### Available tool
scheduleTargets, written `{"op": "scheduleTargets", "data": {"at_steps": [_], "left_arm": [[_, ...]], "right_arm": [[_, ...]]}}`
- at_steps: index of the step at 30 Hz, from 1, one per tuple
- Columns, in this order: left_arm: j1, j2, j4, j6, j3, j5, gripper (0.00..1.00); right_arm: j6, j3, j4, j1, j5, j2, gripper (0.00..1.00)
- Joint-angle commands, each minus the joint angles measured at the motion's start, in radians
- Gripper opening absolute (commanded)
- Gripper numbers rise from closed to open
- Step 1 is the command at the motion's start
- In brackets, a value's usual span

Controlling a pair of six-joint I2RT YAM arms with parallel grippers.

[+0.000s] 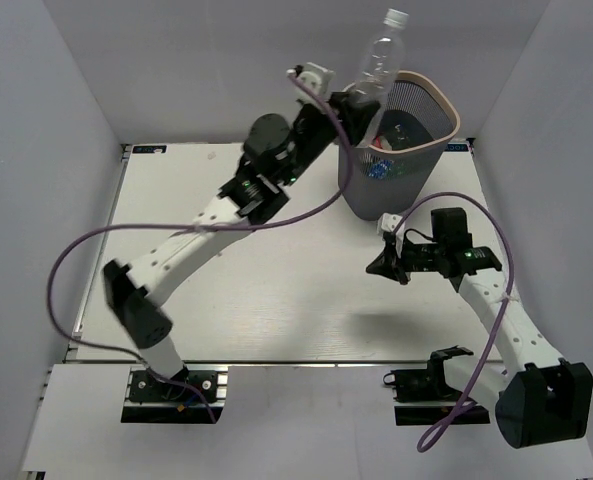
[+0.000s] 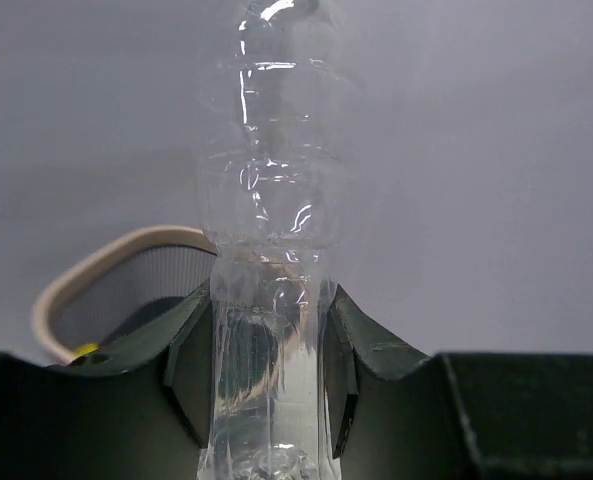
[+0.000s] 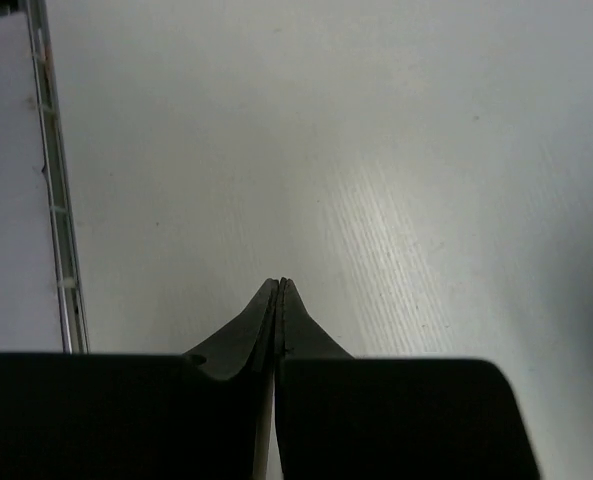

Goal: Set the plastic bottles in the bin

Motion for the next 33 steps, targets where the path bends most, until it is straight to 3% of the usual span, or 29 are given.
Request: {"op": "scheduleTargets", "data": {"at_steps": [1, 4, 7, 14, 15, 18, 19, 20, 22, 23, 24, 26, 28, 33], "left_arm": [[0.003, 0.140, 0.075, -0.072, 0.090, 0.082, 0.01], [0.003, 0.223, 0.205, -0.096, 0.147, 0.067, 0.04], [0.003, 0.301, 0.195, -0.118, 0.252, 0.055, 0.04], [0.012, 0.403, 0.218, -0.173, 0.331, -0.016, 0.09], [0.012, 0.415, 0.206, -0.173, 0.351, -0.029, 0.11], [0.012, 0.456, 0.206, -0.182, 0.371, -0.098, 0.32], [0.012, 0.469, 0.206, -0.182, 0.380, -0.118, 0.41], [0.012, 0.484, 0.180, -0.182, 0.395, -0.160, 0.51], [0.012, 0.536, 0.120, -0.173, 0.460, -0.204, 0.62], [0.012, 0.551, 0.120, -0.173, 0.474, -0.218, 0.79], [0.012, 0.565, 0.111, -0.173, 0.498, -0.218, 0.85], [0.021, 0.610, 0.074, -0.173, 0.555, -0.228, 1.00], [0.021, 0.619, 0.065, -0.173, 0.567, -0.228, 1.00], [0.039, 0.610, 0.075, -0.173, 0.558, -0.237, 1.00]], "right_arm": [[-0.131, -0.030, -0.080, 0.009, -0.009, -0.004, 0.00], [-0.130, -0.074, -0.074, 0.014, 0.006, -0.020, 0.00], [-0.131, -0.113, -0.066, 0.017, 0.016, -0.040, 0.00], [-0.133, -0.205, -0.048, 0.018, 0.031, -0.072, 0.00], [-0.136, -0.208, -0.048, 0.020, 0.033, -0.073, 0.00], [-0.125, -0.217, -0.038, 0.017, 0.036, -0.078, 0.00], [-0.122, -0.216, -0.031, 0.017, 0.037, -0.075, 0.05], [-0.107, -0.216, -0.023, 0.017, 0.039, -0.075, 0.19], [-0.078, -0.225, -0.002, 0.018, 0.048, -0.075, 0.36], [-0.067, -0.225, 0.002, 0.017, 0.045, -0.078, 0.43], [-0.052, -0.225, 0.015, 0.017, 0.048, -0.078, 0.58], [-0.036, -0.225, 0.025, 0.015, 0.054, -0.081, 0.68], [-0.018, -0.225, 0.040, 0.017, 0.063, -0.084, 0.73], [-0.002, -0.223, 0.049, 0.017, 0.074, -0.081, 0.74]]}}
